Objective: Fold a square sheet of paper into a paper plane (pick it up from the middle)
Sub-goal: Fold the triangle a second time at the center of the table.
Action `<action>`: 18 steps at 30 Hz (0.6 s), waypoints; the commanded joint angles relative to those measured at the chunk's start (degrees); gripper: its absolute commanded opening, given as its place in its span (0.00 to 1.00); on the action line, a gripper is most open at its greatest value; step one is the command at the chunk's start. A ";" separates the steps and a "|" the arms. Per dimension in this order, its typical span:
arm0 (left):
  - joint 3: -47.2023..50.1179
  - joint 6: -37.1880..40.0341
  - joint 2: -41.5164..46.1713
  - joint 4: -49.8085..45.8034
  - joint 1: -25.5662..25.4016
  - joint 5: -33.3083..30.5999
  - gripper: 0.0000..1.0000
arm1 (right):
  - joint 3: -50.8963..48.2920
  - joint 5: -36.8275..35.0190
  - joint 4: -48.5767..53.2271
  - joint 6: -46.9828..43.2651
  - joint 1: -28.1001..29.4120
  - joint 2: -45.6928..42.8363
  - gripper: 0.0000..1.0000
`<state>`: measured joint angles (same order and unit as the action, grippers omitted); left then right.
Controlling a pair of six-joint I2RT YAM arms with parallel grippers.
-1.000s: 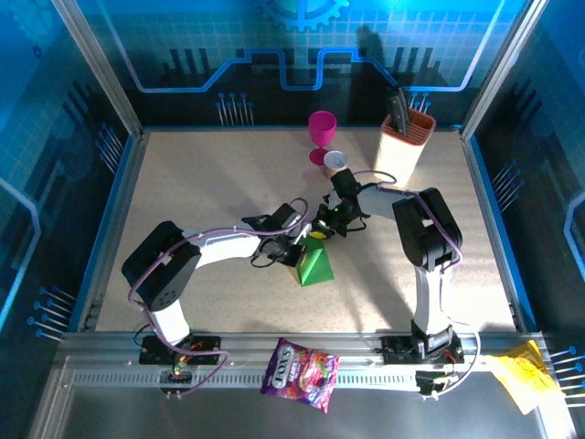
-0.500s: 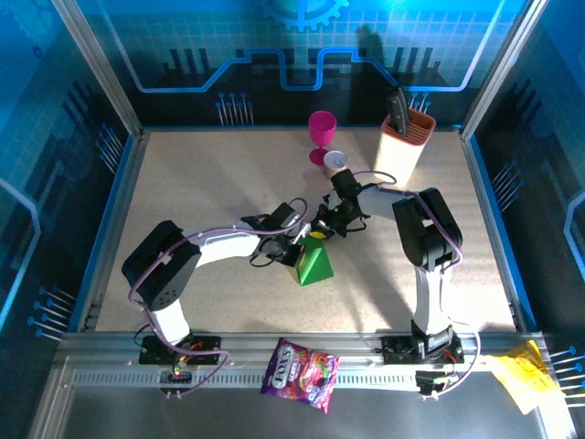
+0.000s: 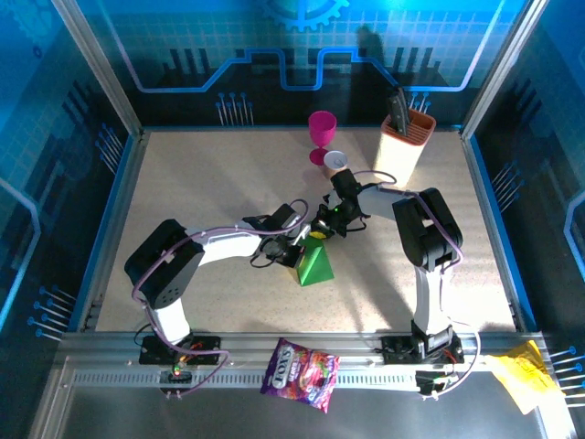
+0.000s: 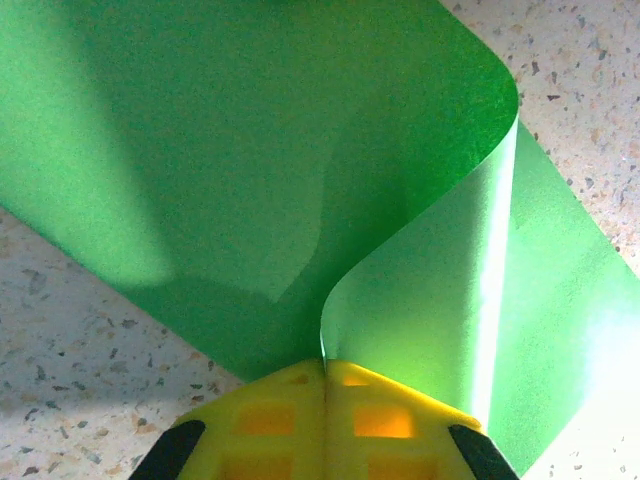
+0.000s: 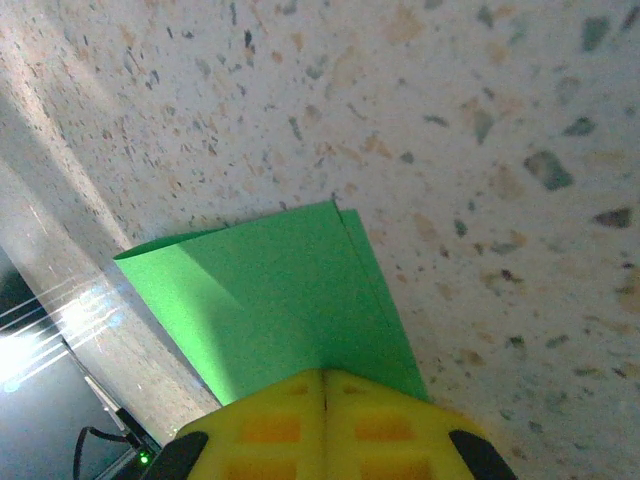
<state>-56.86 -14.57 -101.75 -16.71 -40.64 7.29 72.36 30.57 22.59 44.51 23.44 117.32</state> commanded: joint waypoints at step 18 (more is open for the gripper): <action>1.87 1.30 -0.66 -0.34 0.39 0.33 0.00 | -14.86 -1.68 -0.81 2.11 3.50 -18.75 0.02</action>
<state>-56.10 -14.57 -101.86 -16.40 -40.64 7.29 60.18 29.74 22.20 45.28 24.77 99.83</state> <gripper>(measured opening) 0.064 0.050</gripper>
